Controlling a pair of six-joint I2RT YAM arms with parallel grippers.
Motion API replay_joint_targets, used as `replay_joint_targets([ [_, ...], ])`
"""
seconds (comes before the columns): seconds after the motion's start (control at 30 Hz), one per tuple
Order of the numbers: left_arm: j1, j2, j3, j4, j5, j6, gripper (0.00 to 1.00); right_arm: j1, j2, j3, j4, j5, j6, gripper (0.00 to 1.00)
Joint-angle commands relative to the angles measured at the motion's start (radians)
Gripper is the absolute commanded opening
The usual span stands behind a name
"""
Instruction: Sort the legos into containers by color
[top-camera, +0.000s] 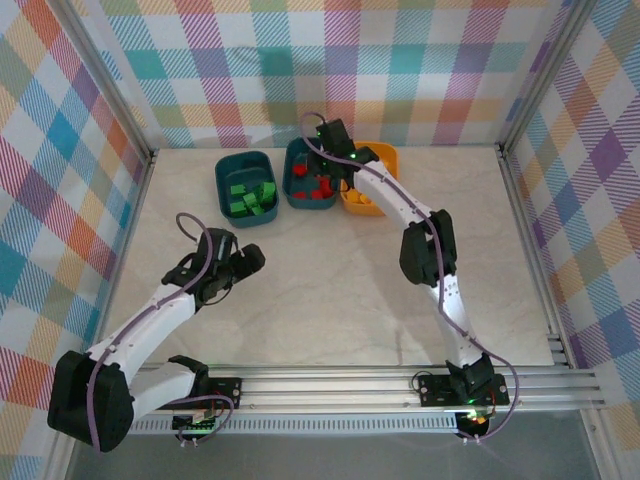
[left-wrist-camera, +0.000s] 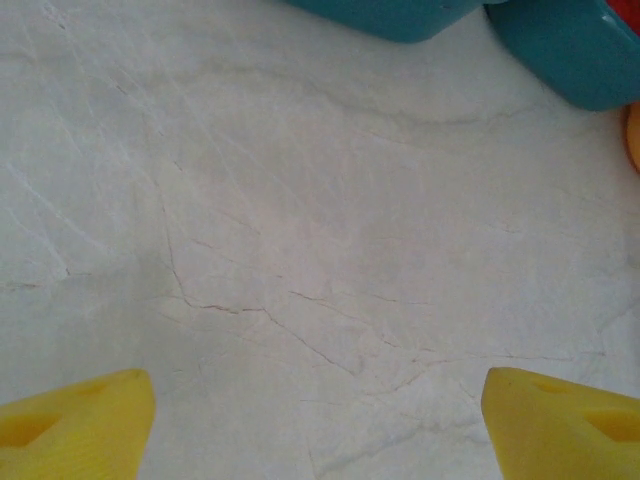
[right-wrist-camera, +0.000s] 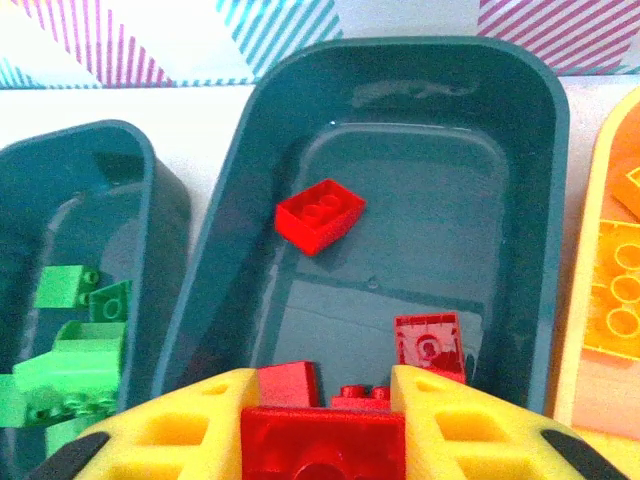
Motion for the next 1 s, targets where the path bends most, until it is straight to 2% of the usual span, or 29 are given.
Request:
replay_joint_targets([
  [0.0,0.014,-0.031,0.002,-0.034,0.003,-0.003,0.86,0.007,0.085,0.127,-0.102,-0.063,-0.063,0.36],
  [0.03,0.014,-0.033,0.003,-0.038,0.006,-0.001,0.85,0.003,0.107,0.17,-0.117,-0.066,-0.072,0.49],
  [0.07,0.014,-0.036,0.007,-0.04,0.01,0.001,0.85,-0.001,0.127,0.215,-0.147,-0.055,-0.075,0.68],
  [0.1,0.013,-0.035,0.01,-0.041,0.014,0.002,0.85,-0.004,0.139,0.242,-0.171,-0.046,-0.08,0.73],
  [0.17,0.012,-0.037,0.008,-0.033,0.023,0.002,0.86,-0.013,0.131,0.251,-0.19,-0.021,-0.089,0.74],
  [0.27,0.014,-0.03,0.003,-0.025,0.025,-0.003,0.86,-0.02,0.057,0.147,-0.146,0.054,-0.092,0.71],
  [0.33,0.013,-0.024,0.003,-0.02,0.03,-0.005,0.86,-0.031,-0.008,0.034,-0.094,0.104,-0.084,0.64],
  [0.43,0.013,-0.02,-0.002,-0.01,0.031,-0.011,0.86,-0.069,-0.088,-0.126,-0.032,0.131,-0.05,0.38],
  [0.5,0.013,-0.018,-0.006,-0.004,0.034,-0.01,0.86,-0.103,-0.116,-0.193,-0.019,0.11,-0.031,0.31],
  [0.7,0.014,0.007,-0.006,0.011,0.042,-0.015,0.86,-0.162,-0.13,-0.295,-0.017,0.082,-0.025,0.28],
  [0.97,0.013,0.033,-0.005,0.018,0.047,-0.032,0.86,-0.222,-0.098,-0.307,-0.042,0.035,-0.019,0.28],
])
